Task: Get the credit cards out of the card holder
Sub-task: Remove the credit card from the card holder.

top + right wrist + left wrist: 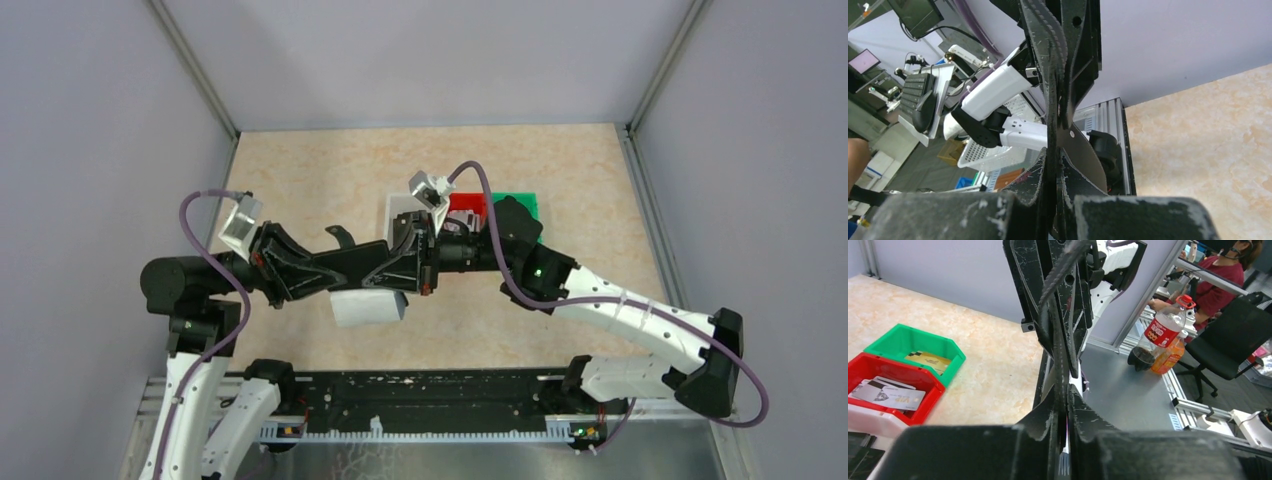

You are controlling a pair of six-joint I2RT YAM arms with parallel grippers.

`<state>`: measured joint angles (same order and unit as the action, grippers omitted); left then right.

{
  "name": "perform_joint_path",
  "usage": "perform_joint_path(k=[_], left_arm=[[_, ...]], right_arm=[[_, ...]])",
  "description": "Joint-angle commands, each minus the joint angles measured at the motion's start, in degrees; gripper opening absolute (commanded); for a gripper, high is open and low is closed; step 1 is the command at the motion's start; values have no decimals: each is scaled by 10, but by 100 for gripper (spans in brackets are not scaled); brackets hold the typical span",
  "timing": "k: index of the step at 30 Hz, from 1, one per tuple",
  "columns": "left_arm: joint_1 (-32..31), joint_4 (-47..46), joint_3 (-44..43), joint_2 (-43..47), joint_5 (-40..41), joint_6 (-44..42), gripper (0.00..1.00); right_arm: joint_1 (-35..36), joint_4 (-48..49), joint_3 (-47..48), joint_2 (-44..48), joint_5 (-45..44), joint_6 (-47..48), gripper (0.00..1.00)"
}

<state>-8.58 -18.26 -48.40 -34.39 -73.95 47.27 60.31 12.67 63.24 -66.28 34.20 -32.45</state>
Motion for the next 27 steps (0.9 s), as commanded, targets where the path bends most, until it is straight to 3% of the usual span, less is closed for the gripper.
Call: perform_joint_path(k=[1, 3, 5, 7, 12, 22, 27], left_arm=[[0, -13, -5, -4, 49, 30, 5], [0, -7, -12, -9, 69, 37, 0], [0, -5, -19, -17, 82, 52, 0], [0, -15, -26, -27, 85, 73, 0], [0, -21, -54, -53, 88, 95, 0], [0, -11, -87, -71, 85, 117, 0], [0, 0, -100, -73, 85, 122, 0]], right_arm=[[-3, 74, 8, -4, -6, -18, 0], [-4, 72, 5, -3, -8, -18, 2], [-6, 72, -5, 5, -9, -16, 21], [-19, 75, -30, 22, -5, -21, 31], [-57, 132, -114, 85, 27, -61, 35], [-65, 101, -187, 140, -21, 13, 61], [-67, 101, -175, 132, -33, 49, 65]])
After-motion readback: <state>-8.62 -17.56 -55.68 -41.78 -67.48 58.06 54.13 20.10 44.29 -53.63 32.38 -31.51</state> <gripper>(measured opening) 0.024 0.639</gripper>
